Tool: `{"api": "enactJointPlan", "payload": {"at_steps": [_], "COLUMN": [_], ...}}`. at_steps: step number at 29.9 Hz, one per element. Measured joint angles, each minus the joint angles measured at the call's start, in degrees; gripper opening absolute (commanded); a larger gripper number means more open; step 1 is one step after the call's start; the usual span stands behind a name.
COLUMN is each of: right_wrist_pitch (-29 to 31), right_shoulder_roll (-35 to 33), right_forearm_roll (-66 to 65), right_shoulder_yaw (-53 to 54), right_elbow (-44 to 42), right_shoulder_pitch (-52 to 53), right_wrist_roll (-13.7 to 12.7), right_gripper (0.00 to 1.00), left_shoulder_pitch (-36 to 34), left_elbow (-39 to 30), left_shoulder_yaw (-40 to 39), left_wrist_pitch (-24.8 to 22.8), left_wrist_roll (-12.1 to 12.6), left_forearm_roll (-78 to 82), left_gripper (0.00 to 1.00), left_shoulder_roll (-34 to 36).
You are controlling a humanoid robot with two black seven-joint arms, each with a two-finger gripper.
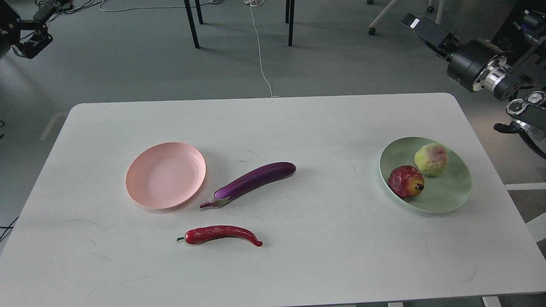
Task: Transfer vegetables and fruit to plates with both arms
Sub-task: 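Reach the left gripper down to the red chili pepper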
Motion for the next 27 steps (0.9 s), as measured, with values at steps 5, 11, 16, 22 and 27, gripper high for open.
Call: {"api": "enactJointPlan", "payload": {"at_steps": [5,11,16,22,27], "right_wrist_pitch": [0.59,-0.09,1.96,13.36,21.88], "right_shoulder_roll": [2.51,5.46,5.64,5.62,6.04], "right_forearm_roll": [10.61,18.86,31.51,42.80,43.93], "right_shoulder_yaw": [13.56,21.32,29.40,37.62,39.30], "right_elbow": [-2.05,-4.20,-4.39,-4.39,-4.30], "right_shoulder_pitch": [-9.93,-16.09,-20.16,-25.92,-29.57], "right_wrist_roll": [0.00,0.00,0.00,0.00,0.00], "right_gripper": [0.97,0.97,0.97,0.98,0.98], "left_shoulder_pitch": [0.42,0.82,1.35,2.38,6.26], "left_elbow": [-9.03,-25.61,-41.38,-46.31,-46.54], "left_shoulder_yaw": [0.12,2.56,11.04,16.96,20.57], "left_wrist_pitch": [-0.01,0.02,0.02,1.22,4.10], "left_wrist_roll": [-0.03,0.55,0.88,0.67,0.48], "left_forearm_roll": [14.56,34.17,47.89,71.79,88.45], "left_gripper": [0.98,0.98,0.90,0.89,0.89], "left_shoulder_roll": [1.85,3.34,5.50,1.80,-0.03]}}
